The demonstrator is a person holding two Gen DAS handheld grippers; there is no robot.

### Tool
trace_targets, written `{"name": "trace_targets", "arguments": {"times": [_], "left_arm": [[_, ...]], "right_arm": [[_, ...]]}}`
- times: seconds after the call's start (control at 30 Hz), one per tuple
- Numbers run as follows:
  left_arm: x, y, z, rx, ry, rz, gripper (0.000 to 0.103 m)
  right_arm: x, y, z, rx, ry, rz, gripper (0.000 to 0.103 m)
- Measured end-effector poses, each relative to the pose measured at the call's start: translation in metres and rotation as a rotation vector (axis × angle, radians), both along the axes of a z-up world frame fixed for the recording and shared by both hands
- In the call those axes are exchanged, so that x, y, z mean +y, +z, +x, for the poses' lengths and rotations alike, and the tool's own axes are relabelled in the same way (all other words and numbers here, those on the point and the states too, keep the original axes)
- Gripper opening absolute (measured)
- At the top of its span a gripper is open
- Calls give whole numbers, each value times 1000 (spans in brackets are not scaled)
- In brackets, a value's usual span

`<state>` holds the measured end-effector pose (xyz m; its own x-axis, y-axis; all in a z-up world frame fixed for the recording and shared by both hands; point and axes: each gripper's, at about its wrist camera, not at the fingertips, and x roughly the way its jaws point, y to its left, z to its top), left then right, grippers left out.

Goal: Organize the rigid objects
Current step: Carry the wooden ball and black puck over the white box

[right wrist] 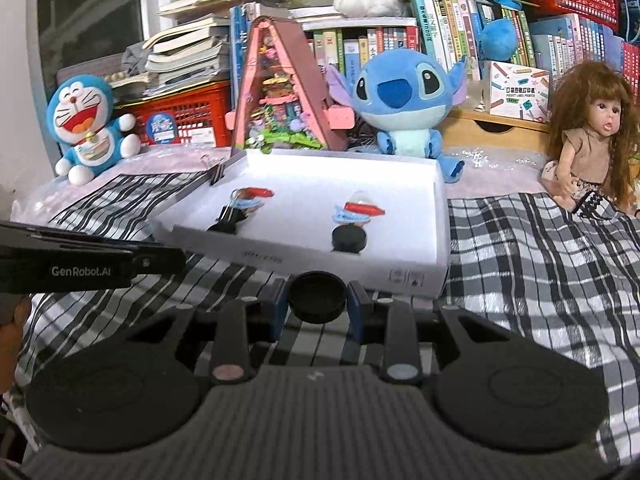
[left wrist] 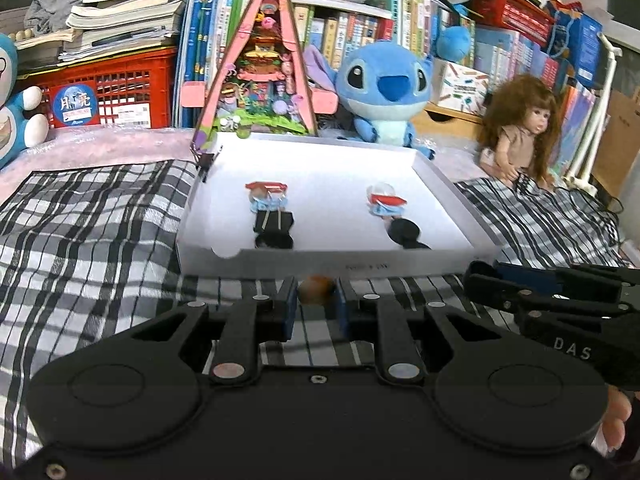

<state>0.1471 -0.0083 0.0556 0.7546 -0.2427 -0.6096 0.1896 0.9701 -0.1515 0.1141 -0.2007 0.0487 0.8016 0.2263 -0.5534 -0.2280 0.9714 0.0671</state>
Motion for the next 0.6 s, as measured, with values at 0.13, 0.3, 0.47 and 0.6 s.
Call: {"name": "trace_targets", "arguments": {"times": [0.13, 0.3, 0.47, 0.6], "left_arm": [[2, 2, 17, -1, 22, -13, 19], [3, 8, 38, -23, 31, -10, 19], [2, 11, 64, -27, 47, -1, 19], [5, 11, 89, -12, 65, -16, 19]], "right_arm": [[-1, 4, 15, 2, -18, 1, 37], [-2, 7, 41, 23, -43, 15, 37], [-6, 9, 66, 49, -76, 46, 37], [-9, 13, 89, 74, -110, 63, 37]]}}
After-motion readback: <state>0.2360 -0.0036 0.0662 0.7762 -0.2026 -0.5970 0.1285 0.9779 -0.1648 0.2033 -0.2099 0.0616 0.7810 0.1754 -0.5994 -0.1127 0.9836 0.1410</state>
